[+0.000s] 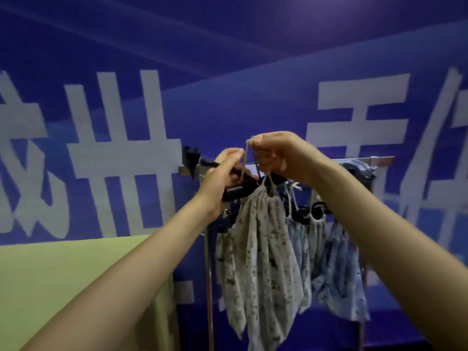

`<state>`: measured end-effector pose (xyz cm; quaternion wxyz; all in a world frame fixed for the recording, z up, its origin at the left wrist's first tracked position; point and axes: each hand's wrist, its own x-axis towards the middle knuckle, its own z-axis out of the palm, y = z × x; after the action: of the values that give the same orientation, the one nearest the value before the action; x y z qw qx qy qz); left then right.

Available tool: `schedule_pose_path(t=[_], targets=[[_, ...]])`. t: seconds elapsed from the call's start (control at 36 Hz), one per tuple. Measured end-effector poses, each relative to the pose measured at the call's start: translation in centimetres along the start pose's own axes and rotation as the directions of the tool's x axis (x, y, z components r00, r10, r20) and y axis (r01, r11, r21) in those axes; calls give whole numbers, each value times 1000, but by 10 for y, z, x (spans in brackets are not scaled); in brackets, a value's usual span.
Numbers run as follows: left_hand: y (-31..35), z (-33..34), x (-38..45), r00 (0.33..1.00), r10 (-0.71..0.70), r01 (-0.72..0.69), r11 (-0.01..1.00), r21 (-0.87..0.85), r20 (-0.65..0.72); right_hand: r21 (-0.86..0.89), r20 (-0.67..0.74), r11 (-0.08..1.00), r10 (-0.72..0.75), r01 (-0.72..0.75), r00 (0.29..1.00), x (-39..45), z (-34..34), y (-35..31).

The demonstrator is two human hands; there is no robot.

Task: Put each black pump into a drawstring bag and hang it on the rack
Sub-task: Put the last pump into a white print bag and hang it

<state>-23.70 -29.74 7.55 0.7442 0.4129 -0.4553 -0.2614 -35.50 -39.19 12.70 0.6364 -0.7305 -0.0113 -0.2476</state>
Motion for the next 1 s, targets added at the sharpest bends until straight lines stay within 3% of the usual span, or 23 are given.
schedule_pose_path(t=[0.17, 0.31, 0.42, 0.53, 0.64, 0.81, 1.0], targets=[[-55, 43, 20, 975, -112, 101, 993, 63, 193, -146, -183, 988, 17, -44, 983, -30, -60, 20], [-93, 82, 43, 965, -68, -42, 915, 401, 255, -250, -294, 962, 35, -113, 955, -51, -115, 30], [-110, 117, 62, 967, 11, -123, 894, 430, 253, -299, -399, 942, 23, -154, 916, -63, -155, 27], [-121, 156, 74, 942, -93, 13, 971, 240, 323, -354, -465, 915, 8, -194, 885, -74, -193, 18], [-124, 199, 84, 916, -150, 101, 984, 147, 372, -373, -510, 906, -23, -198, 860, -88, -224, 10], [-147, 245, 103, 892, -339, 306, 939, 155, 298, -438, -613, 875, -122, -207, 781, -104, -270, 22], [-171, 266, 127, 858, -488, 464, 871, 163, 160, -401, -740, 861, -103, -313, 665, -96, -312, 56]])
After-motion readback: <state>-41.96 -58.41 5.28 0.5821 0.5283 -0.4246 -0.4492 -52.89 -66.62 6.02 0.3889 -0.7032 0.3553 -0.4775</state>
